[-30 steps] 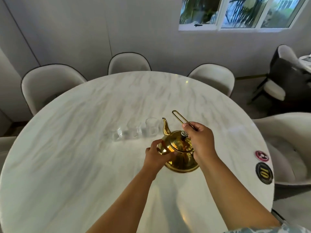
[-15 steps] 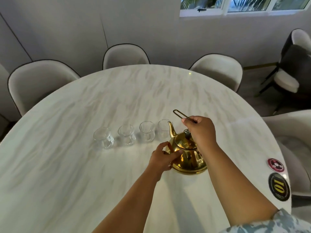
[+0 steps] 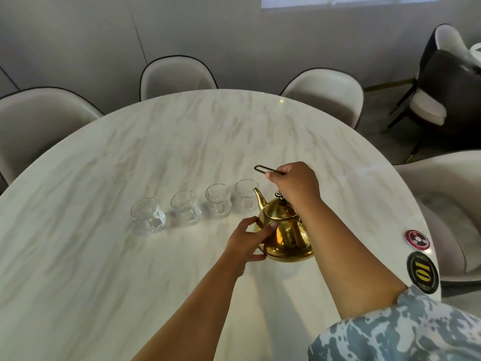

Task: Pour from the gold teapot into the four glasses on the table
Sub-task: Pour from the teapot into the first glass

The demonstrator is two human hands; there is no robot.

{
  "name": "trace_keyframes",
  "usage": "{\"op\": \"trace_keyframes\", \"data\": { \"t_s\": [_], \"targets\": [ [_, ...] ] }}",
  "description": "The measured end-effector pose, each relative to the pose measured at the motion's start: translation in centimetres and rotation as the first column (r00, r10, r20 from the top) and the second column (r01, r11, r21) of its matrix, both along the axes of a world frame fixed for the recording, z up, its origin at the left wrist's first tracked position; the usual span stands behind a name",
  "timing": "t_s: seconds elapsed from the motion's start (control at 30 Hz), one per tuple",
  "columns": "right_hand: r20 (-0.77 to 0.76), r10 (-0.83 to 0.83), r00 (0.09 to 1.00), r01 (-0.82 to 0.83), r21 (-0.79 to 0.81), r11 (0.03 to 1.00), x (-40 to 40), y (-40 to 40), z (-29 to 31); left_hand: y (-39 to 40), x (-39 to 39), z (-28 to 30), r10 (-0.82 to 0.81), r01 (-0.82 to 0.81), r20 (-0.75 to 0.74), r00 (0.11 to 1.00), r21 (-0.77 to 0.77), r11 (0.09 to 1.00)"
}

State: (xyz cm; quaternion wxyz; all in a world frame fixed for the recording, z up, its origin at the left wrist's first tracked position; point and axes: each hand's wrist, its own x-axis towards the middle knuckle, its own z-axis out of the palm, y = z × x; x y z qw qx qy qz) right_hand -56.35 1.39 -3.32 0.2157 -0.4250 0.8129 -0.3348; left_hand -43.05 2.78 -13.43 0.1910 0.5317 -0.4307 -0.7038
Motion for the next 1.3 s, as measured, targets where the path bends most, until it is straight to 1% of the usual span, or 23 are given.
{"op": "trace_keyframes", "data": {
  "t_s": [0.13,0.23,0.43,0.93,1.3],
  "targets": [
    [-0.006,0.007,1.000,-0.007,0.031,0.999,0.1,-0.6,0.9,-0.2,0.1,0.3,-0.010,0.010,-0.032,0.999,-0.001,1.000],
    [-0.048,0.038,0.998,-0.035,0.064,0.997,0.4,-1.1,1.4,-0.3,0.1,0.5,-0.020,0.020,-0.045,0.999,-0.004,1.000],
    [-0.085,0.039,0.996,-0.030,0.110,0.994,0.7,-1.9,1.9,-0.4,0.2,0.9,-0.062,0.062,-0.032,0.998,-0.009,0.998],
    [-0.134,0.072,0.988,-0.048,0.170,0.984,1.1,-2.8,2.7,-0.4,0.7,1.4,-0.077,0.076,-0.048,0.996,-0.014,0.997],
    [-0.172,0.082,0.982,-0.048,0.191,0.980,1.1,-3.6,3.0,-0.7,0.9,1.9,-0.084,0.083,-0.024,0.996,-0.033,0.996]
  ]
}}
